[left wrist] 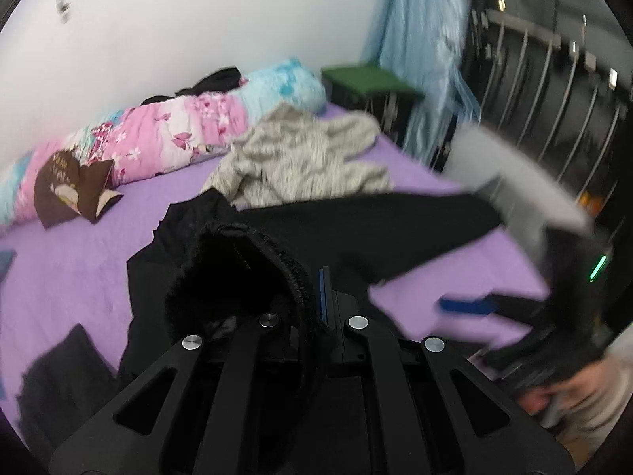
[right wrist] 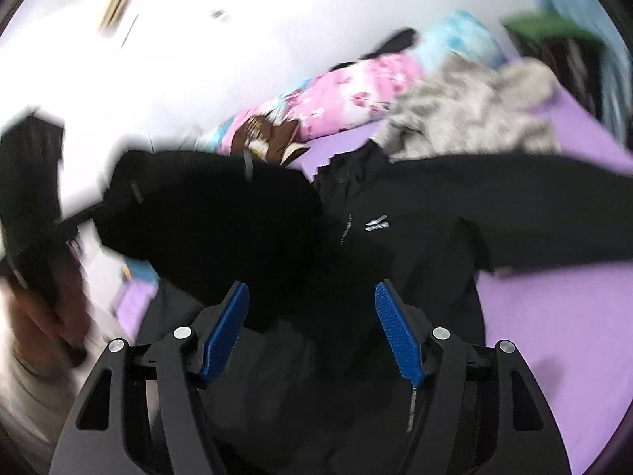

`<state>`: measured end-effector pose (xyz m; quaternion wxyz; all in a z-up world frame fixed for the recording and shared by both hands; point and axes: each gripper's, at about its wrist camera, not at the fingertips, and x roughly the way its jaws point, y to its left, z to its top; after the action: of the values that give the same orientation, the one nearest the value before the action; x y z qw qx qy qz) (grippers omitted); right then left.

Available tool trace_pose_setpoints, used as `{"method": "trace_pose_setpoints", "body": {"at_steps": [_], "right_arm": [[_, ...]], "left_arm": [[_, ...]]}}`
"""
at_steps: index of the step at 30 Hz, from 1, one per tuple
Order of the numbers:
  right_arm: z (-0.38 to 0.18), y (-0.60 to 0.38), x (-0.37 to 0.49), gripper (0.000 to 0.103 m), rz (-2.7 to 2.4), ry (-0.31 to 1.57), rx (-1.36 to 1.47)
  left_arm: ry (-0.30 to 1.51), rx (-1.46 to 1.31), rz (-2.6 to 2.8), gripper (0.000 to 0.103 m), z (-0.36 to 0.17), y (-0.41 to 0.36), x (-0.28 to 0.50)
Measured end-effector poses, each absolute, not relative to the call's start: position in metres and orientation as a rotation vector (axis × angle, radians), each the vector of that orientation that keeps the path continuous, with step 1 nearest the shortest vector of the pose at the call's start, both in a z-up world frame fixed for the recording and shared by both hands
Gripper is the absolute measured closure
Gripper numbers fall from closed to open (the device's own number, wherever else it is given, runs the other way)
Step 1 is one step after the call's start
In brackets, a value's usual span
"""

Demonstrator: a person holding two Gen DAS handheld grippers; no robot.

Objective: Fold large clothes

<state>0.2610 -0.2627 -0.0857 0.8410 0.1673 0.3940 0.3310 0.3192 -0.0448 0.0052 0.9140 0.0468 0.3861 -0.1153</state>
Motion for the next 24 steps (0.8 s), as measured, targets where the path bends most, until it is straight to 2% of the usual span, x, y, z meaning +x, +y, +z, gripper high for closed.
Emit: {"method": "trace_pose_setpoints", "body": {"at_steps": [4,8,12,19,23,24], "right_arm": [[-0.105,-0.291,0.262,0.037,0.627,0.842,0.394],[-0.135,-0.318,0.263,0.037,0.589,0.888,0.473],[-0.161,-0.348,0.270,0.037,0.541,0.913,0.542],[-0.197,-0.381,0.282,0.037,0.474,0.928,0.610],[-0.217,-0.398,0.284,0.037,0.428,0.947,0.634],[-0.222,-0.401,0.284,0.037,0.416,0.953,0.636]], "left_arm": [[0.877,0.279,-0.198,0.099,-0.059,-0.085,0.337],[0.957,0.321,-0.203,0.099,-0.110,-0.119,0.364],[0.963,0.344,-0.229,0.099,-0.128,-0.152,0.385],[0.893,0.408,-0.193,0.099,-0.112,-0.191,0.406],[1.036,0.473,-0.262,0.097,-0.170,-0.217,0.405],[1.057,0.485,-0.262,0.093,-0.182,-0.220,0.403]]}}
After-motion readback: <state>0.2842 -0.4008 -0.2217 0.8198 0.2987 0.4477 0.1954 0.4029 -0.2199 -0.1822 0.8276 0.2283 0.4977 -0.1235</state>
